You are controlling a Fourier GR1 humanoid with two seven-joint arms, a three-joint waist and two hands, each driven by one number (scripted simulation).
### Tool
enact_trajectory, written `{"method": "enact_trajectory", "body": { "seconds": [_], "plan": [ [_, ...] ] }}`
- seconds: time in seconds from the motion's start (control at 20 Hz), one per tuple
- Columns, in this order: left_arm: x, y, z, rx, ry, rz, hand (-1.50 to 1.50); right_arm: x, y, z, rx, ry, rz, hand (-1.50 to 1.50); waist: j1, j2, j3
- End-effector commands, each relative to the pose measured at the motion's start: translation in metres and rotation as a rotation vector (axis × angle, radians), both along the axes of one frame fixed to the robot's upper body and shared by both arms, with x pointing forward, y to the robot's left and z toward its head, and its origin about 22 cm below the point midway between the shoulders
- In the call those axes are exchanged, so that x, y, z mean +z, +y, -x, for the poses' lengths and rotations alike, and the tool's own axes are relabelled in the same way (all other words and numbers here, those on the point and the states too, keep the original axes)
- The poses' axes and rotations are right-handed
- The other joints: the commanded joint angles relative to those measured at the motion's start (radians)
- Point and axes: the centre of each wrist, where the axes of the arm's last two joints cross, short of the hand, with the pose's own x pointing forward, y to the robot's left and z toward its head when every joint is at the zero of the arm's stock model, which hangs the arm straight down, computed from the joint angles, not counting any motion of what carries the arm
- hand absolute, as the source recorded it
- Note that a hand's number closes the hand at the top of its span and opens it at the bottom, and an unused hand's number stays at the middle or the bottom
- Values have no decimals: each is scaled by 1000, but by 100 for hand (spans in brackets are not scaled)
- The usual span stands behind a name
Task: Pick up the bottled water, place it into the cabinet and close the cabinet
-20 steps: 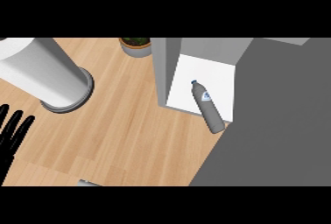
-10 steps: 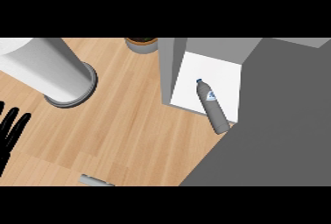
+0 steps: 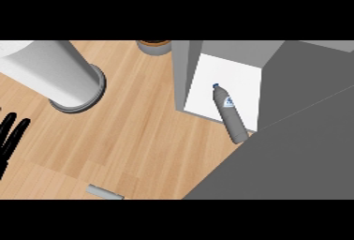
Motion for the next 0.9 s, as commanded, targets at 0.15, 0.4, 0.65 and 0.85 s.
{"method": "enact_trajectory", "body": {
  "seconds": [0.15,0.4,0.65,0.85],
  "plan": [
    [1,4,-2,-5,7,-7,-150,2,9,-28,-98,-33,103,150,5,-6,0],
    [0,5,-4,-9,9,-1,-150,-1,16,-55,-141,-21,187,150,0,-9,1],
    [-3,8,-3,4,24,-8,-150,-3,27,-88,-202,14,205,150,-2,-14,5],
    [-1,8,-6,-3,13,-3,-150,-1,45,-118,-215,51,207,150,-9,-18,10]
  ]
}}
